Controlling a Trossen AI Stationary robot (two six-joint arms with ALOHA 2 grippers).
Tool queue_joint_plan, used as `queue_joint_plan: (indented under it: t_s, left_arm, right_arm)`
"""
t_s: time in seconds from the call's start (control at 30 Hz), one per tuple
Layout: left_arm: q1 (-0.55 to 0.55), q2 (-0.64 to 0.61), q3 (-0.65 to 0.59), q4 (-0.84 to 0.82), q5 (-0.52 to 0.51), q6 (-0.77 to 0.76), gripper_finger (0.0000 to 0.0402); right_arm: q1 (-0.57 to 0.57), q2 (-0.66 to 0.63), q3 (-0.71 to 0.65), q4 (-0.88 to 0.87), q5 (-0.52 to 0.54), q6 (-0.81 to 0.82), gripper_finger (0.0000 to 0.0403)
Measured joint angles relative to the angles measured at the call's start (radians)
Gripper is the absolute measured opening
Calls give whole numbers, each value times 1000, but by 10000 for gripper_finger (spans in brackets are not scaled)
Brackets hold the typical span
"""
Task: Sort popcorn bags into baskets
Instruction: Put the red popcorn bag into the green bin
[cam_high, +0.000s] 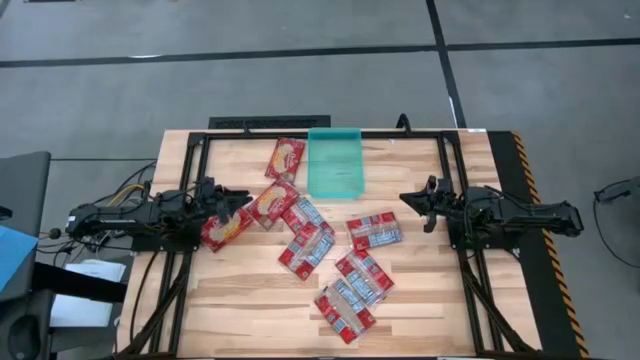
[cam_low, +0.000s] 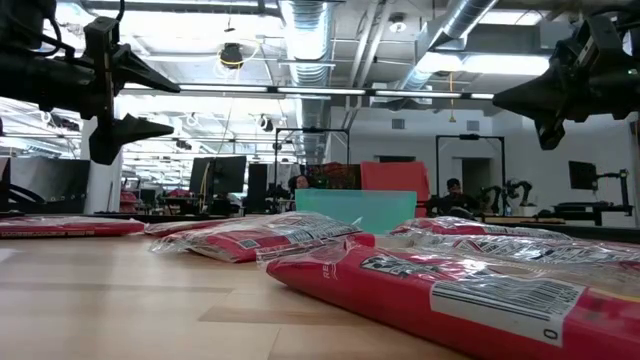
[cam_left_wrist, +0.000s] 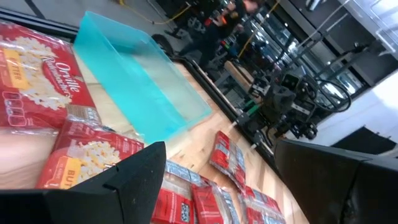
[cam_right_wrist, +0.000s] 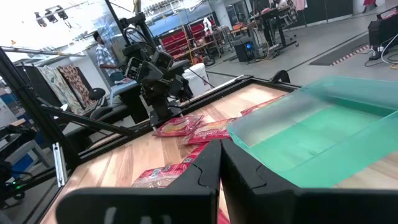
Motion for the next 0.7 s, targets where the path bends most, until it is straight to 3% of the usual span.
queue_joint_plan:
  t_s: [0.37, 0.7]
  left_arm:
    - [1, 1, 10, -16, -227, -3, 287]
    - [2, 0, 14, -31, -211, -2, 287]
  right_arm:
    - [0, 0, 0, 0, 0, 0, 37]
    - [0, 0, 0, 1, 0, 0, 37]
